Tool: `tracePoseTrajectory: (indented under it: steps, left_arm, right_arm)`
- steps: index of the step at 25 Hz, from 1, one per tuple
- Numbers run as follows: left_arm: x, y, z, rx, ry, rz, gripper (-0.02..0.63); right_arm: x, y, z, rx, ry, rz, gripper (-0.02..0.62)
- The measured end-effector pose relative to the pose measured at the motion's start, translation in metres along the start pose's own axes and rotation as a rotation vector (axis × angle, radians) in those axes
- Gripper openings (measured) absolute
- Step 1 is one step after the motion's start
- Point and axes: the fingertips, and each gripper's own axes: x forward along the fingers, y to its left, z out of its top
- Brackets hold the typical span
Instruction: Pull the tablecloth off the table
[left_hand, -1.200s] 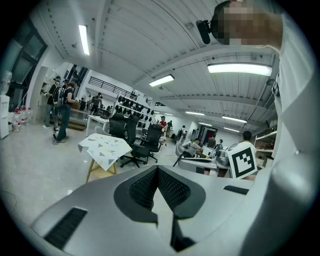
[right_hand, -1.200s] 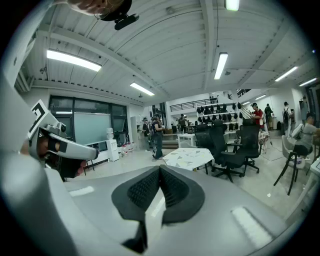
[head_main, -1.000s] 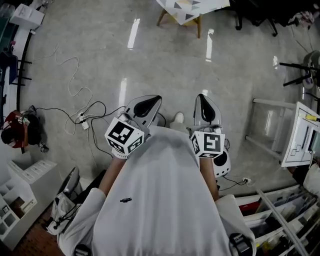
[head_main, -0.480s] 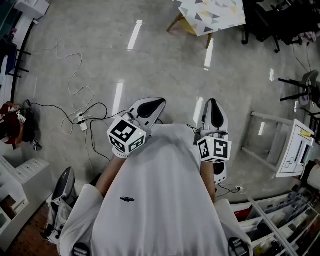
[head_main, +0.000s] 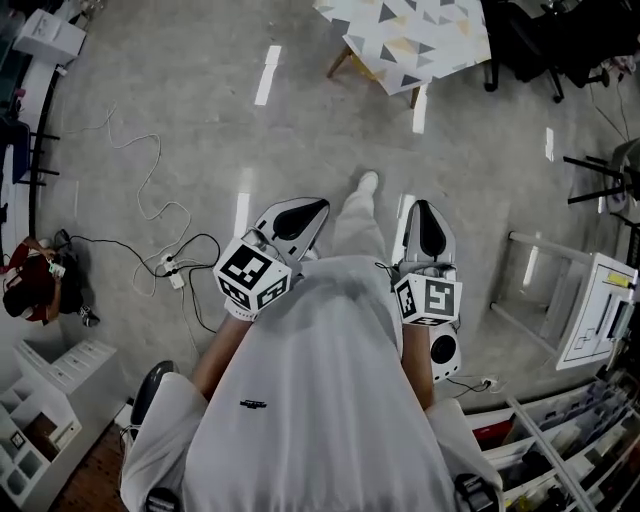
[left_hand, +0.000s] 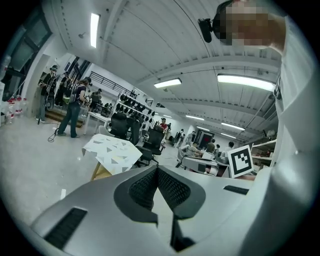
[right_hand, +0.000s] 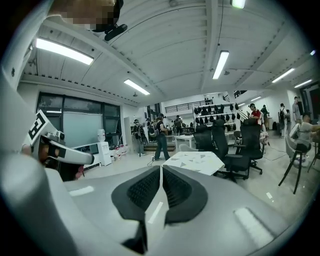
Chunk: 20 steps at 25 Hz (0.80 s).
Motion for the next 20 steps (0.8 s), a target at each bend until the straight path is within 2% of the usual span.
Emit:
tracePoseTrajectory:
  steps: [4,8,12,15,20]
  left_arm:
    - [0.057,0.034,0.035,0.018,0.017,0.031,0.004]
    - [0.125,0.058,0.074,0.037,0.024,0.046,0.005]
    - [0.191,0.081,0.094,0.065,0.059,0.069,0.005]
    - [0.221,0.099,0.115,0.046,0.053,0.096,0.004]
    - [0.252,0.128,0.136,0.036,0.065,0.101,0.005]
  right_arm:
    - [0.062,-0.038,0.007,0.026,0.011,0.016,0.012]
    - [0.121,-0.082,0.031,0.02,0.007,0.039,0.012]
    - [0.171,-0.124,0.05,0.032,0.016,0.072,0.02]
    - [0.199,-0.144,0.064,0.038,0.012,0.101,0.023]
    - [0.235,-0.167,0.069,0.052,0.038,0.084,0.023]
